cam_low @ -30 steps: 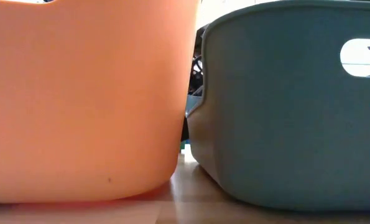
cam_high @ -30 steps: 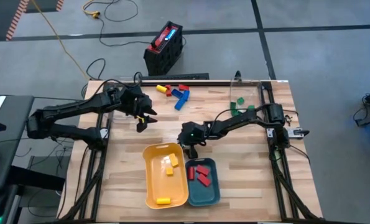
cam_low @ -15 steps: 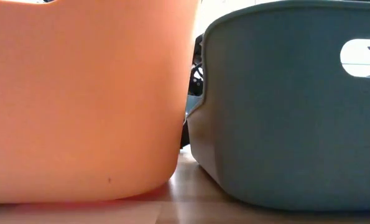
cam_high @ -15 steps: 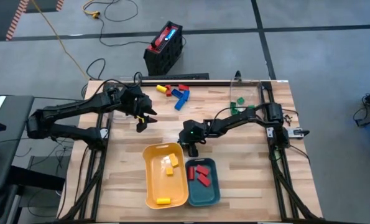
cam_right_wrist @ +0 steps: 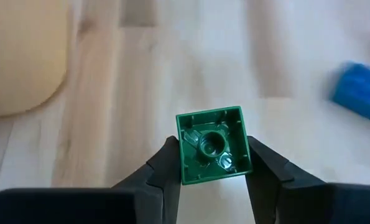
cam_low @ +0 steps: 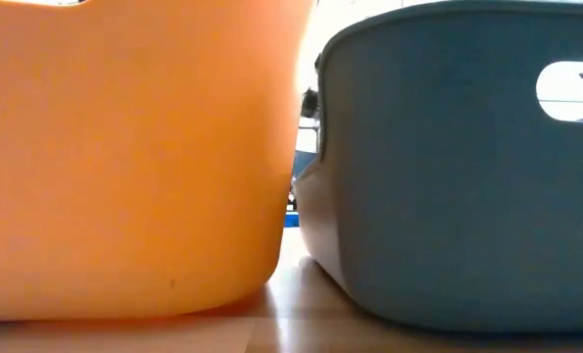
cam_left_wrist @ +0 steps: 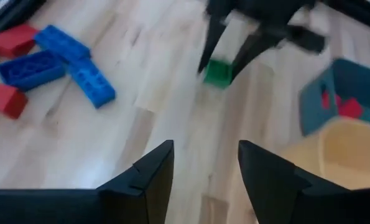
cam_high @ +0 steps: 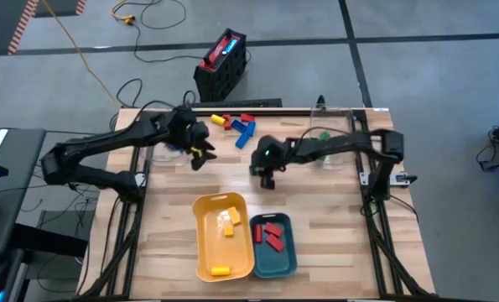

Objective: Sort blocks
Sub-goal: Put the green game piece into the right transparent bin, then put the blue game piece into the left transparent bin

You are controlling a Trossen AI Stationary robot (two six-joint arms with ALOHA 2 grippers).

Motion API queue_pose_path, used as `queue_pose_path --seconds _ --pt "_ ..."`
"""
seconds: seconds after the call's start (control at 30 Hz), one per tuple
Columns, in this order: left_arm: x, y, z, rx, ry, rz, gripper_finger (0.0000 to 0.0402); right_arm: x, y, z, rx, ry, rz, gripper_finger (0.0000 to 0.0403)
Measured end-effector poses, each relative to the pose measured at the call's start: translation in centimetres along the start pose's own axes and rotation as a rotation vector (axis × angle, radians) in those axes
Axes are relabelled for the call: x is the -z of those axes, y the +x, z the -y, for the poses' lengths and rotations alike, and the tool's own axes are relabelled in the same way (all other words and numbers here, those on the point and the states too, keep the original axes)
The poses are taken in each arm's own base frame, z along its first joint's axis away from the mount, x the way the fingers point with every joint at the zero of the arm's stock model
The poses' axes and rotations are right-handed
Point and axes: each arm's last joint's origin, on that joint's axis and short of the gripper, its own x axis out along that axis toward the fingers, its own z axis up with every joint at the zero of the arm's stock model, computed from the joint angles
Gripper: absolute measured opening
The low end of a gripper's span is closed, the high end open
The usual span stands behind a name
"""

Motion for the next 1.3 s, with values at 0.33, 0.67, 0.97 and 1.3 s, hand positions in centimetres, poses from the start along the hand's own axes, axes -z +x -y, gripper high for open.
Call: queue_pose_path --seconds 0.33,0.67,0.97,1.3 --pt "-1.5 3.3 -5.2 -0.031 -0.264 -0.215 0.0173 -0.1 -14.1 2.3 0.338 0.276 -0.014 0.0144" --pt "-6.7 3.6 -7.9 -0.072 -0.198 -0.084 0.0173 7.2 -20.0 2.9 0.624 0.607 -0.155 0.0147" --pt "-6.6 6.4 -13.5 -0.064 -0.284 -0.336 0.0173 11.4 -18.1 5.0 0.527 0.802 -0.250 0.0165" --pt "-7.8 5.2 -13.9 -0.217 0.201 -0.536 0.0190 12.1 -17.6 6.9 0.465 0.815 -0.230 0.0256"
